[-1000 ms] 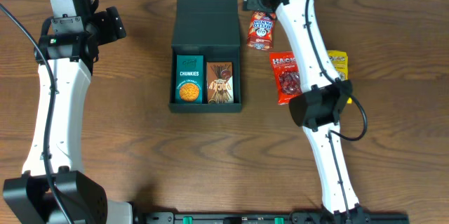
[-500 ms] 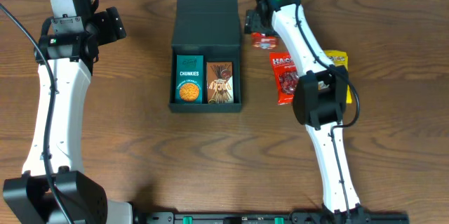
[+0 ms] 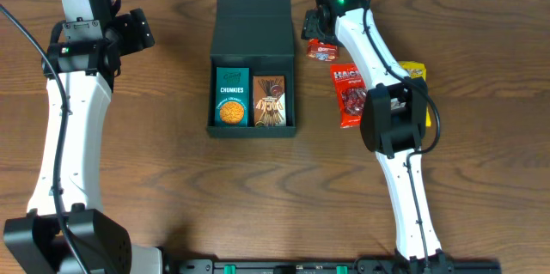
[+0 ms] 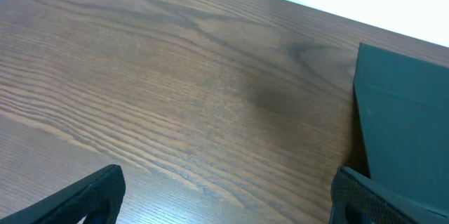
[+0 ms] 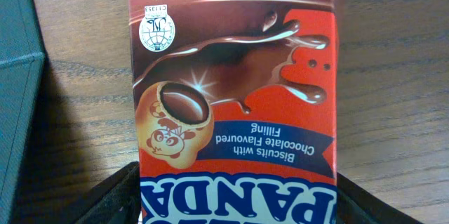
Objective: Pack container
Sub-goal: 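Carry the Hello Panda box into the black box and release it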
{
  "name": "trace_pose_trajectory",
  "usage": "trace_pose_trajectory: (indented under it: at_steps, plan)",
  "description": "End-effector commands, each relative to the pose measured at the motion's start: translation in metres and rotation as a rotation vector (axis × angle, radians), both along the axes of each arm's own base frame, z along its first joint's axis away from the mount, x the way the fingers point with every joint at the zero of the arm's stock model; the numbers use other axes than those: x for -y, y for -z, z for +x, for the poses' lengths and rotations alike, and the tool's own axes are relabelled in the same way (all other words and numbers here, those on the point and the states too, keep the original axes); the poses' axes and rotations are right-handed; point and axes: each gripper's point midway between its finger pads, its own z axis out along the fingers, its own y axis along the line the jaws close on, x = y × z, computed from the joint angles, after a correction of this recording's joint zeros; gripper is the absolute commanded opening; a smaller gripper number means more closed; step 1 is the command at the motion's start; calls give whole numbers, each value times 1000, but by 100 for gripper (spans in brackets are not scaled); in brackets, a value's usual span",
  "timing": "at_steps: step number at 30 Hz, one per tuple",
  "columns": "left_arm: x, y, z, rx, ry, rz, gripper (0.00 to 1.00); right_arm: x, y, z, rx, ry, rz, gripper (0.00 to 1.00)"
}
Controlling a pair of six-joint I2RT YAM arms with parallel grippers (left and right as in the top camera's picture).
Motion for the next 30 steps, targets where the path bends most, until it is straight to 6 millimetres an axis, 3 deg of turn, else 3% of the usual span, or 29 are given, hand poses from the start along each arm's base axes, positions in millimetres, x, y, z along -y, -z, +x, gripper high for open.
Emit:
trace_pose_trajectory:
  at_steps: [1,7,16,18,21,27,30]
  plan:
    - [-1,3,-1,-7,-7,-2,95,1,6,-4,-21,-5,-10,67]
    - [-1,3,0,-7,-7,-2,95,0,-18,-6,-22,-44,-27,65]
    - [-1,3,0,-7,-7,-2,95,-20,-111,-8,97,-104,2,61]
    - [-1,3,0,-7,-7,-2,95,-41,-130,-21,99,-155,49,62]
    - [-1,3,-1,-7,-7,-2,95,-77,-142,-47,60,-242,136,62]
    - [-1,3,-1,-7,-6,-1,95,-134,-133,-109,-86,-379,159,61]
    - [-2,3,0,-10,6,12,95,-152,-130,-130,-125,-421,145,61]
